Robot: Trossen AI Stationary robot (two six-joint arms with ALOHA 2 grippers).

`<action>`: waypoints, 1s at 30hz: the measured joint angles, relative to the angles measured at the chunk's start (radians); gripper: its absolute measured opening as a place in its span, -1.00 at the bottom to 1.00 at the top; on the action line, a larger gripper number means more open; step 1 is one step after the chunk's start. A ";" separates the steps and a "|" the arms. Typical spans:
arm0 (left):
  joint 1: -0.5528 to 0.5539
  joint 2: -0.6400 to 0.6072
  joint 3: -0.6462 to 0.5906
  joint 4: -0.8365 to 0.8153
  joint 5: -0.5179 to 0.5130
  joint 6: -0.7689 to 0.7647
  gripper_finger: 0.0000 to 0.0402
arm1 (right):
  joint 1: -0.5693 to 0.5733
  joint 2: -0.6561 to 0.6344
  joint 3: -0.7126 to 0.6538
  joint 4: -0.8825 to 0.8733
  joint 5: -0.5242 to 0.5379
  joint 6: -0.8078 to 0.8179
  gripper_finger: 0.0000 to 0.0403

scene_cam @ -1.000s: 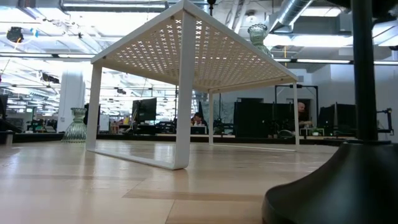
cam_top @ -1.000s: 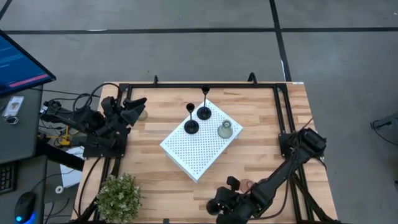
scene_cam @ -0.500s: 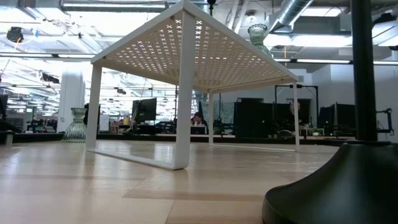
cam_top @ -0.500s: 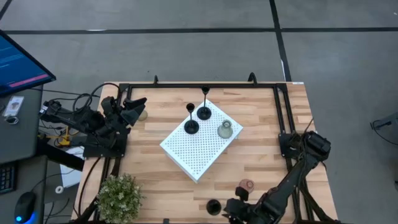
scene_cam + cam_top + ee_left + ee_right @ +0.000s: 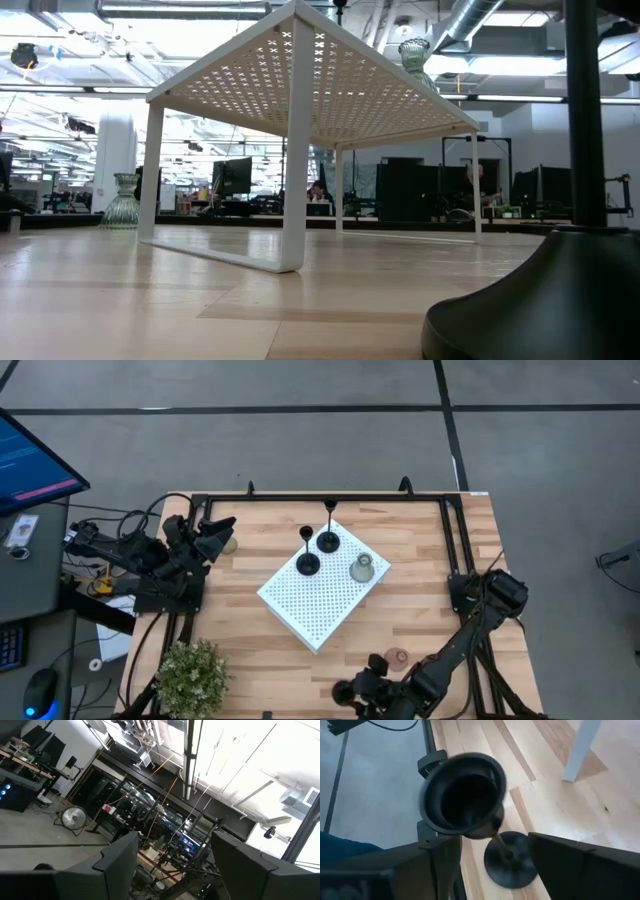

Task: Pick & Place candle stick holders
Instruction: Put the black candle holder on the shelf

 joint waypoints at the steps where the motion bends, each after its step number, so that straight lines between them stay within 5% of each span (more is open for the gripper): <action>1: 0.000 0.000 0.000 0.000 0.000 0.000 0.26 | -0.004 0.000 0.000 0.008 0.000 -0.015 0.04; 11: 0.000 0.000 0.000 0.000 0.000 0.000 0.26 | -0.044 0.000 0.000 0.030 0.000 -0.107 -0.25; 18: 0.000 0.000 0.000 -0.001 0.000 0.000 0.26 | -0.052 0.000 0.000 0.034 -0.004 -0.119 -0.87; 30: 0.000 0.000 0.000 -0.003 0.028 0.000 0.26 | -0.067 -0.017 0.022 0.069 0.024 -0.126 -0.88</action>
